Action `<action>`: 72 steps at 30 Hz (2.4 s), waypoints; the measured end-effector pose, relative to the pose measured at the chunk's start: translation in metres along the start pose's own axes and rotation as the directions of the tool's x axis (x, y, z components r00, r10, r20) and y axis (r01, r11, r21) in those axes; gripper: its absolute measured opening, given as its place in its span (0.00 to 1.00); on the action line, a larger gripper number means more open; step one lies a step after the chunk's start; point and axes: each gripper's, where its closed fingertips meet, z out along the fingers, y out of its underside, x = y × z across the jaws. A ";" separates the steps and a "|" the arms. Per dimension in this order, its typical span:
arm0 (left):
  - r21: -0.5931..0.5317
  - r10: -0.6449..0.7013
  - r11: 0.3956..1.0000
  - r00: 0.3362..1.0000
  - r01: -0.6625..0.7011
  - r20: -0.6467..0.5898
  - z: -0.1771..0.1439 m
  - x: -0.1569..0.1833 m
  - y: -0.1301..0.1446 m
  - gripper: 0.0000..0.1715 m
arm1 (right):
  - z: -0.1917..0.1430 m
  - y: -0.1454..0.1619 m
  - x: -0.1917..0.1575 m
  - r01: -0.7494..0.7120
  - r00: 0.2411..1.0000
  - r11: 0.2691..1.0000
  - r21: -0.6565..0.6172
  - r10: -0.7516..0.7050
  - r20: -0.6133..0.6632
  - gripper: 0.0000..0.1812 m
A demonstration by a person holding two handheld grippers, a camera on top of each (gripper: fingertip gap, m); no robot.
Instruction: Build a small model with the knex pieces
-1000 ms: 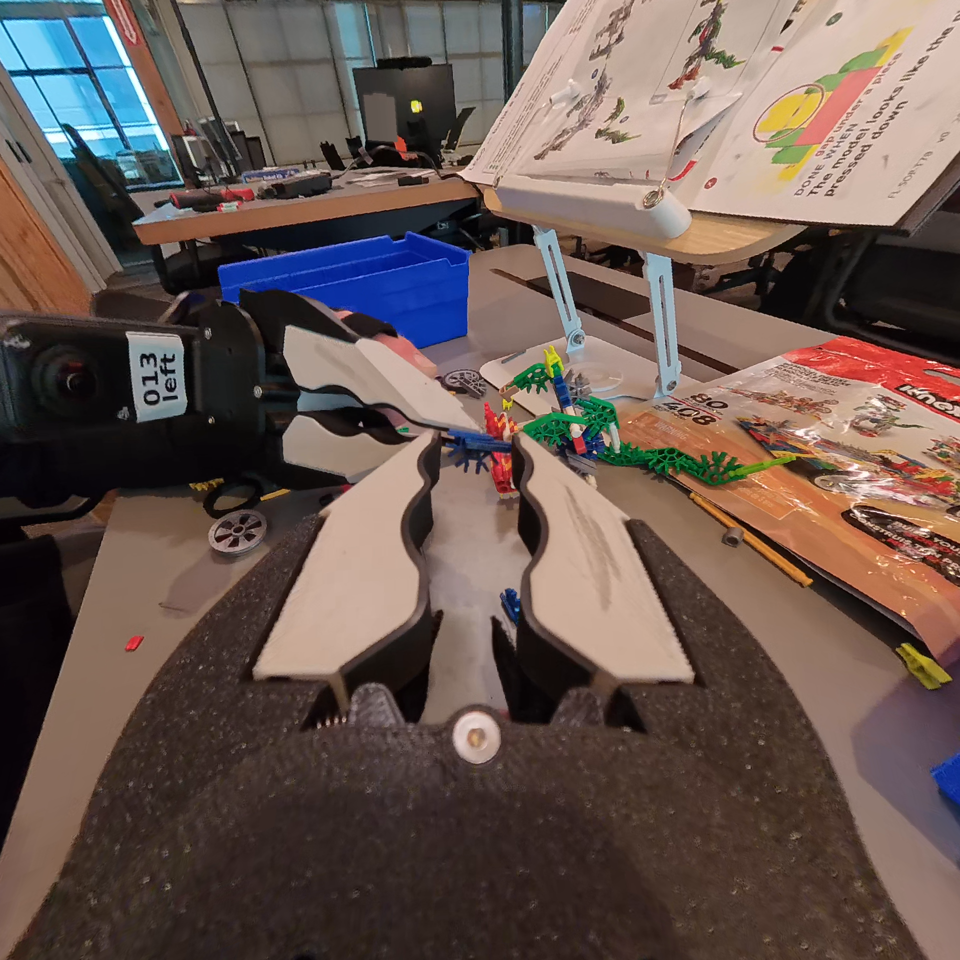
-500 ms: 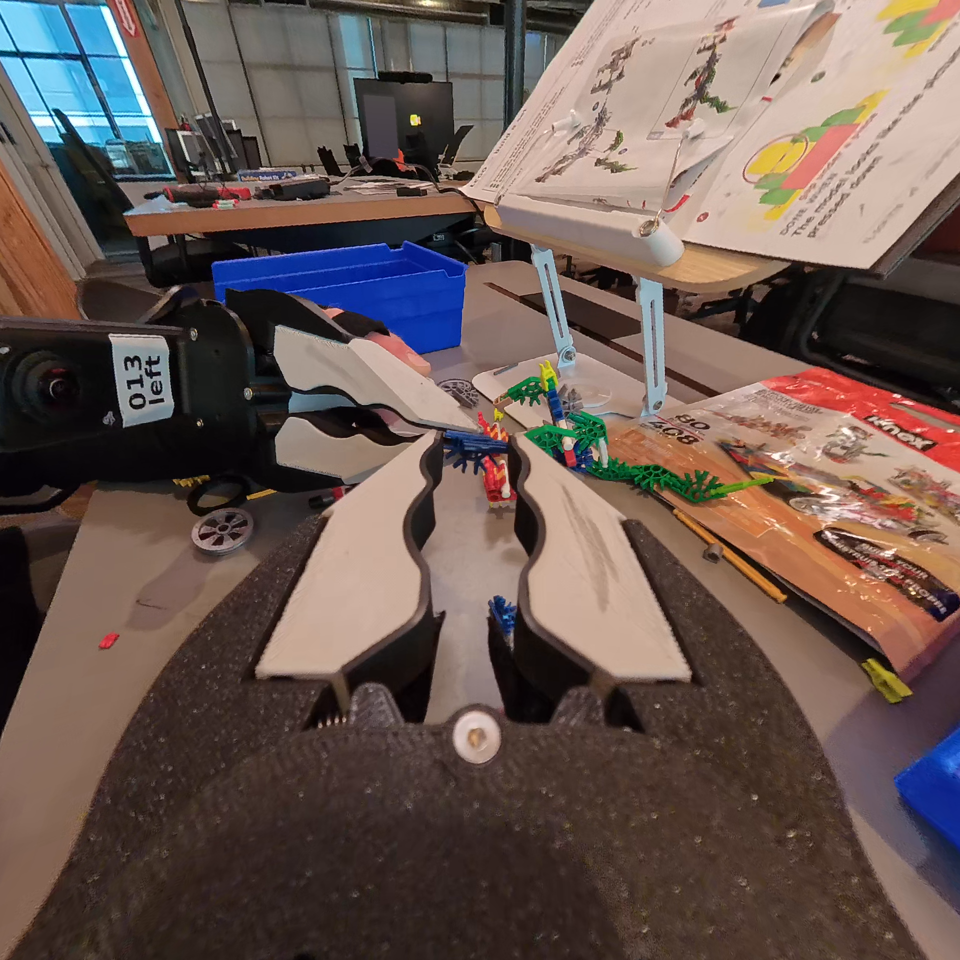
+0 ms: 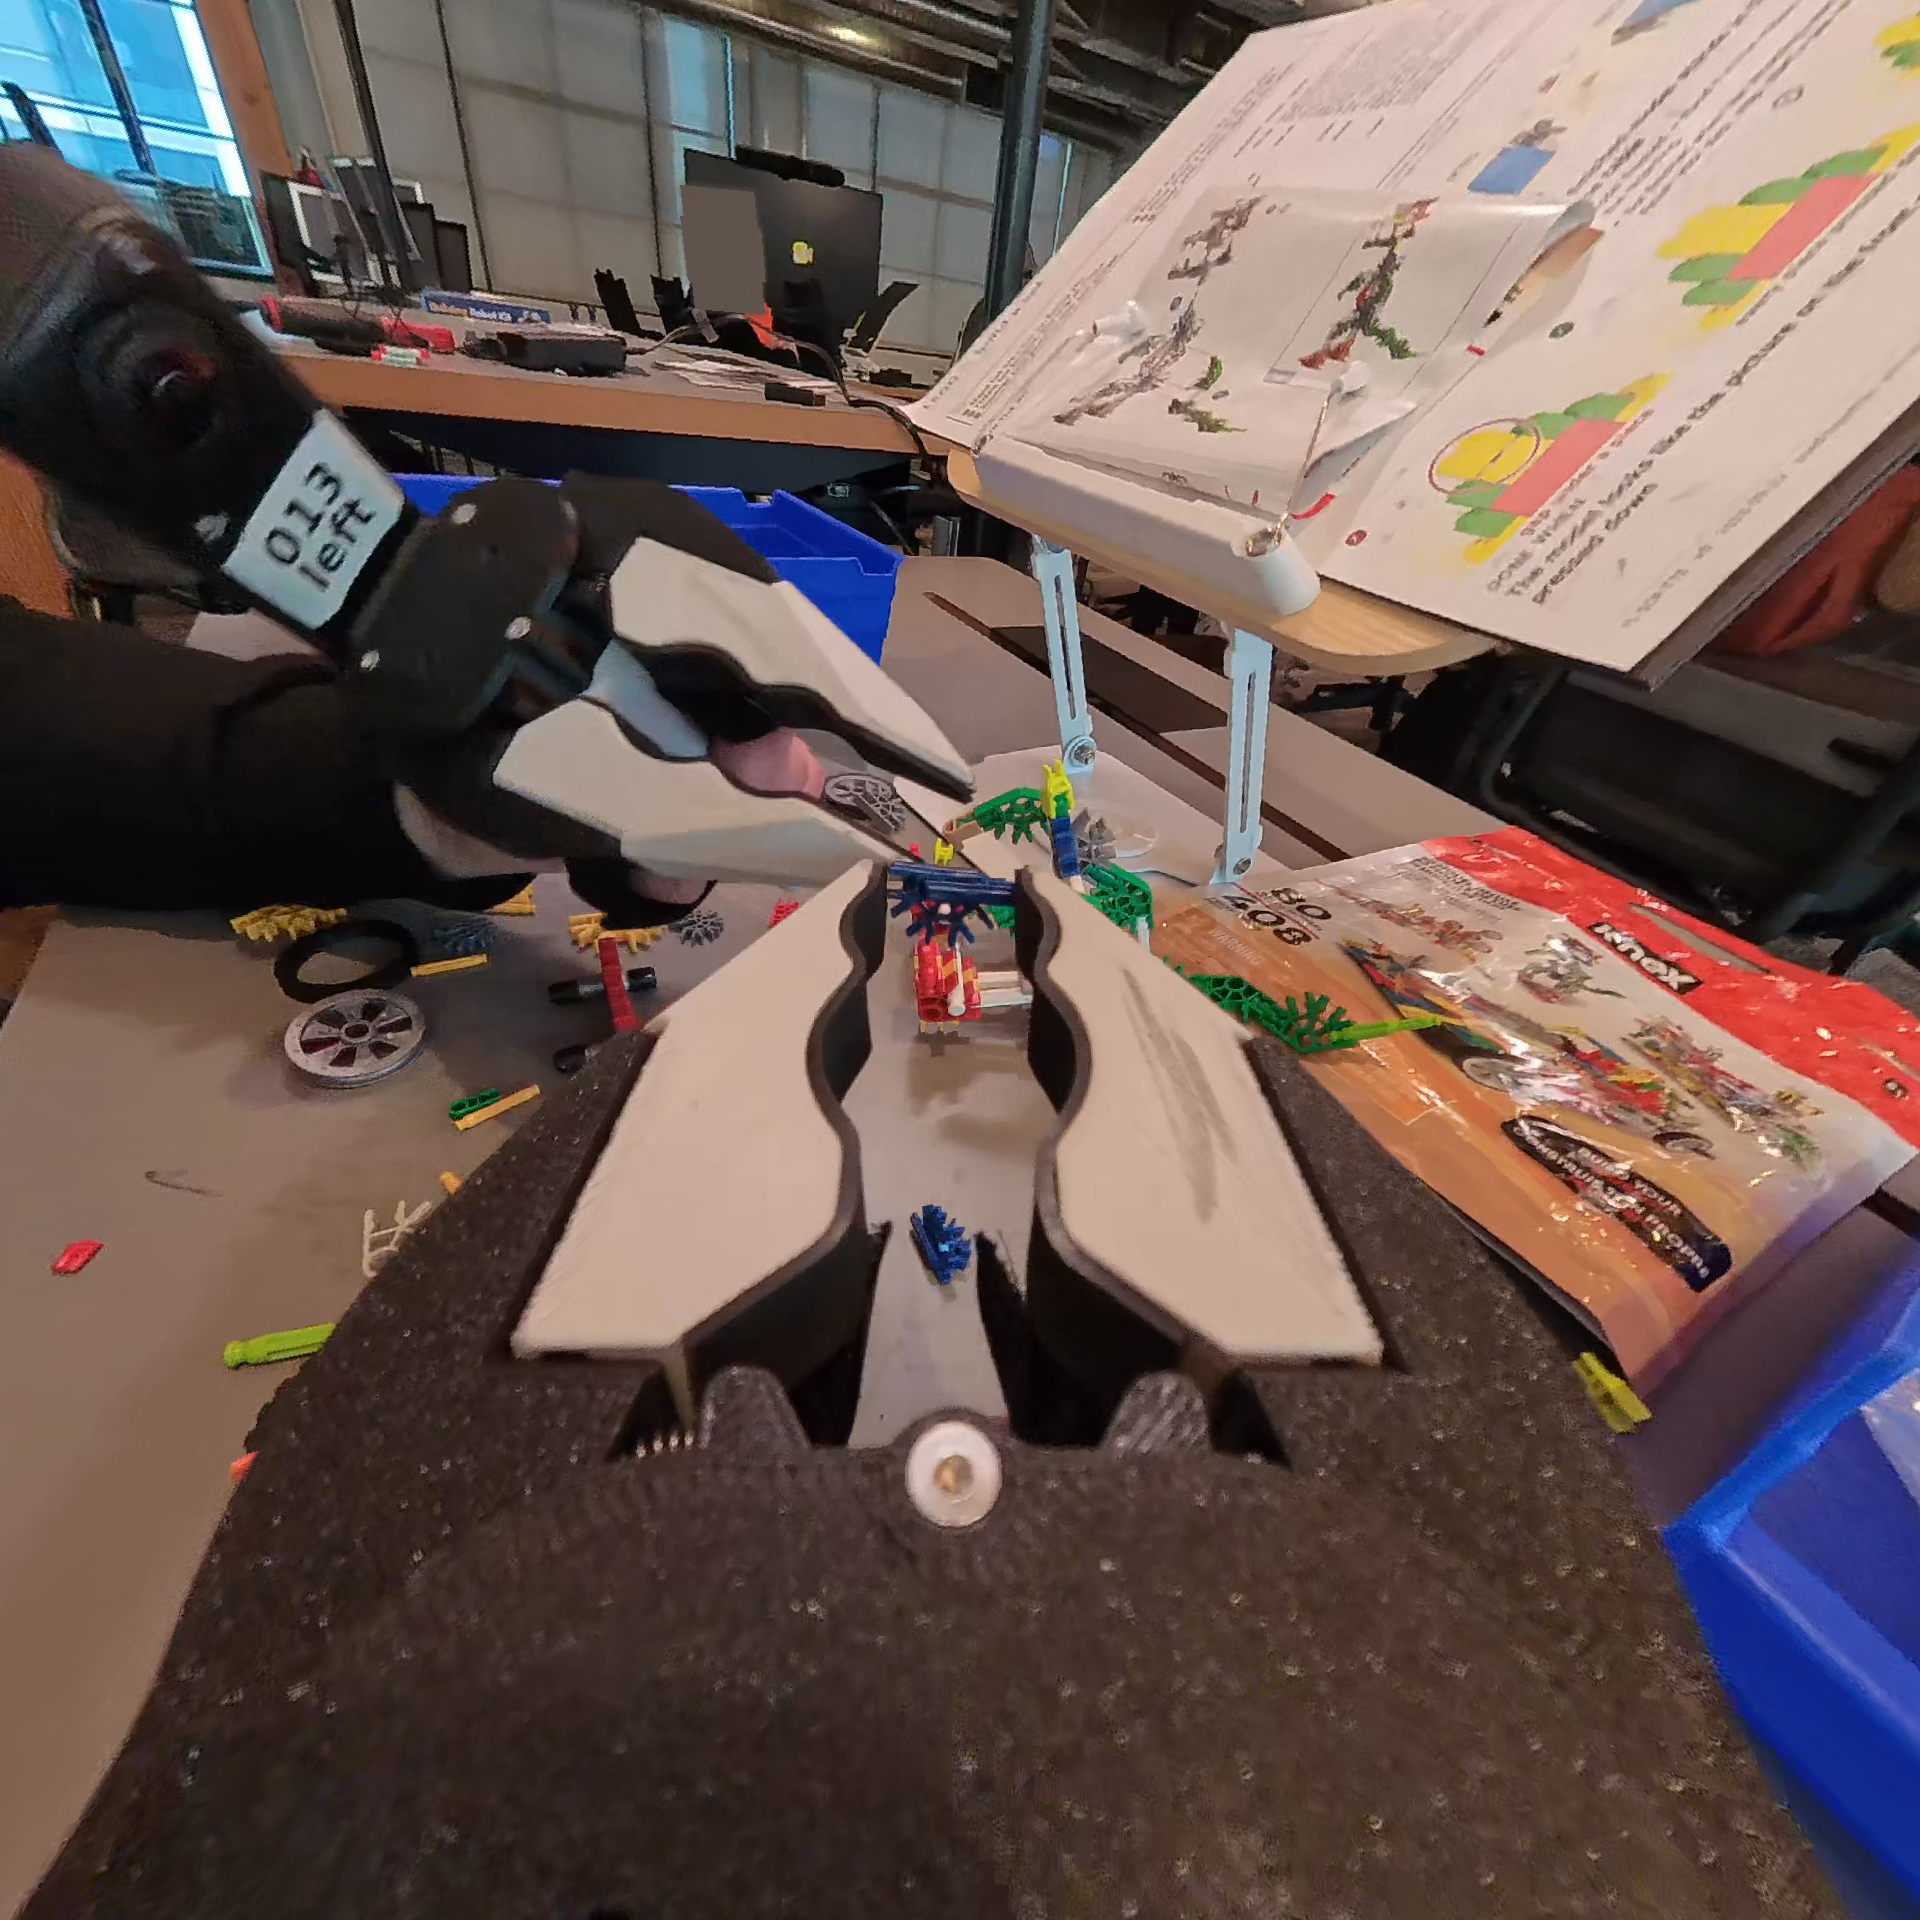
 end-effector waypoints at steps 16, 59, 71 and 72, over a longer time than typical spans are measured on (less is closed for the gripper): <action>0.078 -0.384 0.900 0.864 0.429 -0.327 -0.010 0.016 -0.019 0.09 | -0.005 -0.016 -0.026 0.032 0.990 0.995 0.097 -0.045 0.131 0.13; -0.046 -0.613 0.722 0.608 0.690 -0.504 -0.014 0.025 -0.005 0.06 | 0.003 -0.001 -0.023 0.203 0.979 0.979 0.003 -0.203 0.032 0.13; -0.030 -0.604 0.717 0.599 0.697 -0.526 -0.018 0.023 -0.008 0.02 | 0.004 -0.002 -0.023 0.267 0.964 0.964 0.003 -0.267 0.003 0.13; -0.029 -0.606 0.713 0.595 0.700 -0.529 -0.019 0.023 -0.008 0.02 | 0.004 -0.002 -0.023 0.267 0.964 0.964 0.004 -0.267 0.002 0.13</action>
